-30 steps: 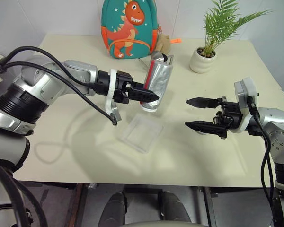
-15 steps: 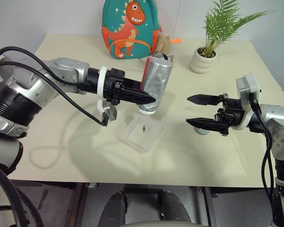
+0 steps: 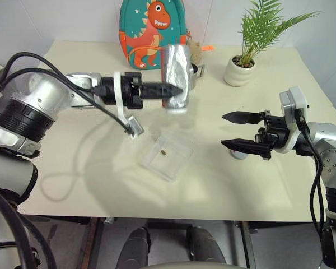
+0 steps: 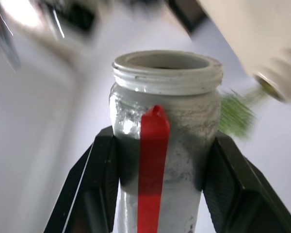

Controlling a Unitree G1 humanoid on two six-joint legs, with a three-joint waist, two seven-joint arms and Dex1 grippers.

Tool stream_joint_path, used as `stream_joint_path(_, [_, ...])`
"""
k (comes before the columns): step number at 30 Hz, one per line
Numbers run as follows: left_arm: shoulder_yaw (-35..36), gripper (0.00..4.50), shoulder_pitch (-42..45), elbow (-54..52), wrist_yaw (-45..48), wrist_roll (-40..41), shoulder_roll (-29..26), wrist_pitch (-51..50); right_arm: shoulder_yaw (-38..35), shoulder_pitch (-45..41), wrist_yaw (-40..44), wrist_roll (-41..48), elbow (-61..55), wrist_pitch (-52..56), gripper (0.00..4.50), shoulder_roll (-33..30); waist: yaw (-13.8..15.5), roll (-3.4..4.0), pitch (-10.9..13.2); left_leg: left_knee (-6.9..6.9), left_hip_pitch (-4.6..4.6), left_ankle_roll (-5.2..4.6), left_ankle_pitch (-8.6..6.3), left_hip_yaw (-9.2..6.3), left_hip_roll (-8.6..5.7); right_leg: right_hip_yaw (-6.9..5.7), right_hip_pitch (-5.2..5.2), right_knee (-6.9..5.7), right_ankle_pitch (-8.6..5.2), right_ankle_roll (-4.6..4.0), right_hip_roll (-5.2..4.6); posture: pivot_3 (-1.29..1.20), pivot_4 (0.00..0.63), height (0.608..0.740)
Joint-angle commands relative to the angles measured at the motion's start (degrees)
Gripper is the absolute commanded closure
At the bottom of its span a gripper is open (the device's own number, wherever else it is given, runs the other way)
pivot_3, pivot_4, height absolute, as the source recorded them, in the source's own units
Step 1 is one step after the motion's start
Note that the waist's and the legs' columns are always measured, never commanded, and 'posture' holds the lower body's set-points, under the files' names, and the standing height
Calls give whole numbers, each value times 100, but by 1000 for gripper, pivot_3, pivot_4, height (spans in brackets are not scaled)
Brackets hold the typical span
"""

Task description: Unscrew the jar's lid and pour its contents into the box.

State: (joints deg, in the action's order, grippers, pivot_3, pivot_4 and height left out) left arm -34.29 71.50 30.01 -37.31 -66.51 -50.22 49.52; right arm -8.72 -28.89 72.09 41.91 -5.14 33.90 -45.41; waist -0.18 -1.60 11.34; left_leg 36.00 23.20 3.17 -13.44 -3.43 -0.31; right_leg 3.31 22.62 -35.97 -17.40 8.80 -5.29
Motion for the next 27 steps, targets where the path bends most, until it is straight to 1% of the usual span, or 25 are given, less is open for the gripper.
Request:
stream_joint_path(1, [723, 2562, -559, 152, 1695, 2218, 164, -127, -122, -13, 124, 12, -79, -42, 15, -176, -6, 1, -1, 1, -1, 0, 0, 1, 0, 1, 0, -3, 0, 0, -1, 0, 150, 740])
stream_joint_path(4, [1508, 2562, -1487, -263, 3280, 4278, 538, -1254, -62, -25, 255, -121, 9, -136, 15, -288, -2, 3, -1, 3, 1, -1, 0, 0, 2, 1, 1, -11, 0, 0, -1, 0, 150, 740])
stream_joint_path(5, [1802, 2562, -1790, -490, 3592, 4764, 679, -1741, -50, -40, 290, -143, 45, -148, 15, -316, -3, 3, -2, 4, 4, -1, 0, -2, 3, 0, 1, -13, 0, 0, 0, 0, 150, 740])
stream_joint_path(6, [2143, 2562, -2175, -825, 3970, 5588, 929, -2373, -39, -70, 323, -167, 80, -148, 15, -337, -3, 3, -2, 4, 3, -1, 0, -1, 3, 1, 1, -14, 1, -1, -1, 0, 150, 740])
stream_joint_path(9, [2987, 2562, -3082, -1834, 4521, 7111, 1483, -3938, -23, -186, 390, -222, 165, -113, 15, -361, -11, 3, -2, 7, 3, -3, -2, -3, 5, 1, 1, -21, 1, 0, -1, 0, 150, 740])
stream_joint_path(12, [3554, 2562, -3547, -2480, 4624, 7904, 1889, -5156, 13, -245, 469, -267, 213, -101, 15, -394, 1, 2, -1, 12, 0, -3, -2, -5, 6, 1, 1, -22, 1, -1, 0, 0, 150, 740])
stream_joint_path(16, [3930, 2562, -4079, -3054, 4751, 8428, 2220, -6094, 71, -299, 542, -294, 254, -75, 15, -441, 8, 2, -2, 21, -5, -2, -1, -9, 4, -1, -5, -12, 3, -3, 1, 0, 150, 740])
stream_joint_path(19, [4040, 2562, -4471, -3361, 4782, 8532, 2353, -6627, 111, -350, 571, -312, 280, -49, 15, -460, 7, 3, -3, 20, -13, -2, -1, -7, 2, 2, -14, -6, 5, -2, -2, 0, 150, 740])
stream_joint_path(23, [4096, 2562, -4870, -3547, 5025, 8586, 2456, -6791, 117, -351, 645, -335, 292, -30, 15, -501, 8, 3, -3, 18, -11, -1, -1, -8, 3, 1, -12, -3, 6, -4, 1, 0, 150, 740])
stream_joint_path(27, [4192, 2562, -5019, -3531, 5092, 8528, 2550, -6757, 123, -370, 671, -353, 295, -13, 15, -511, 10, 3, -3, 16, -11, -1, -1, -7, 2, 1, -12, 2, 6, -4, 0, 0, 150, 740])
